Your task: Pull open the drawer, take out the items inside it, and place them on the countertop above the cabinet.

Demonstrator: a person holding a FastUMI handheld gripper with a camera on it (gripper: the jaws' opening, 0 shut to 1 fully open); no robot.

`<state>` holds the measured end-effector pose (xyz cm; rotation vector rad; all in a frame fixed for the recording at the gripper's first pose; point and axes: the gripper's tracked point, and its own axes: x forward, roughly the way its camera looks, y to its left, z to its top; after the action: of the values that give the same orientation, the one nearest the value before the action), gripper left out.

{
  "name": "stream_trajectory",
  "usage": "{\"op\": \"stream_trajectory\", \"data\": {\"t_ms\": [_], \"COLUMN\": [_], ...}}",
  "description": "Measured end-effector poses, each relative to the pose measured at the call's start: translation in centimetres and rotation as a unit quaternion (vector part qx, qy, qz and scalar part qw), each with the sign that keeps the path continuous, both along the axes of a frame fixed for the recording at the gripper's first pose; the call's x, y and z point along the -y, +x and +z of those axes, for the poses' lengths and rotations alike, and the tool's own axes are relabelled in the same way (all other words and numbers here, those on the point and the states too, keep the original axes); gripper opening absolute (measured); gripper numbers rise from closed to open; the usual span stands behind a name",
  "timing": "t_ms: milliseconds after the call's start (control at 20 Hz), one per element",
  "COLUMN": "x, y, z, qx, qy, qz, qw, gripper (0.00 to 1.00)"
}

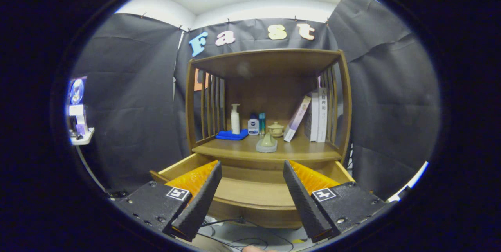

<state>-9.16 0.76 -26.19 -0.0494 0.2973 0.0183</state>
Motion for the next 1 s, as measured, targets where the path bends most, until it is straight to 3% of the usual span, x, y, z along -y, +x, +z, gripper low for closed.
{"op": "stream_trajectory", "data": {"t_ms": [400,700,1000], "x": [0.3,-2.1,-2.4], "y": [-3.5,-3.3,-1.9], "z": [0.6,-7.0,-14.7], "qx": [0.001,-0.056,-0.132], "qy": [-0.015,-0.019,0.007], "qz": [0.008,0.020,-0.025], "qw": [1.000,0.998,0.991], "gripper": [0.98,0.99,0.99]}}
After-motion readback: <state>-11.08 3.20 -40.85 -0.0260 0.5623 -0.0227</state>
